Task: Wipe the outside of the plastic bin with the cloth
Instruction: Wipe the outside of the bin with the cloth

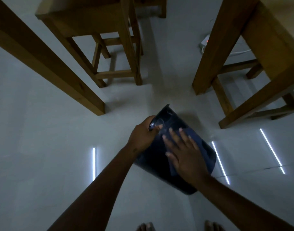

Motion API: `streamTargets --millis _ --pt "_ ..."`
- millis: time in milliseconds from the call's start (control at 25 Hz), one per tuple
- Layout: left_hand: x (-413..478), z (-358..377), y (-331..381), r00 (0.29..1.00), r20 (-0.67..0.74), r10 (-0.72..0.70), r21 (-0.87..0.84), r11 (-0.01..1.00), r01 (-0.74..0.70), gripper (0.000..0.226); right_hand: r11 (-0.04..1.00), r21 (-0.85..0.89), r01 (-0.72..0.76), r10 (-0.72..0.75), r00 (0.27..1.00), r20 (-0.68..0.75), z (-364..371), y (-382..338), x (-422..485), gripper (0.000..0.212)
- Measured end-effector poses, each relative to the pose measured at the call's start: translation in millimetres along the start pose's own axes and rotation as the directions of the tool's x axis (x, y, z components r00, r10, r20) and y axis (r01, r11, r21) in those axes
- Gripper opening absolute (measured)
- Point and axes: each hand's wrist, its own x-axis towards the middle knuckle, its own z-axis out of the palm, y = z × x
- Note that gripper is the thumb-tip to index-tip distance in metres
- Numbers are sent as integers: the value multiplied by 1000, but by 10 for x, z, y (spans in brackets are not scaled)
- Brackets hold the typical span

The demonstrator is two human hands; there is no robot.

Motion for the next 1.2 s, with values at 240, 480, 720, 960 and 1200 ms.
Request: streamTargets --millis 240,480,720,960,1200 --pt "-84 27 -57 1000 -28 1 88 996 2 29 915 184 -359 369 929 -18 -59 83 -17 56" --pt "68 44 32 1000 2 16 103 995 -16 32 966 138 -218 217 976 24 -195 389 396 49" --pt "132 38 81 999 45 19 62 998 -21 34 993 37 110 -111 993 33 17 -144 -253 55" --pt "-17 13 -74 997 49 -57 48 997 54 28 947 91 -309 310 951 3 -128 302 317 56" --pt "103 60 7 1000 28 14 49 999 -15 26 986 -58 159 -155 985 78 56 41 34 57"
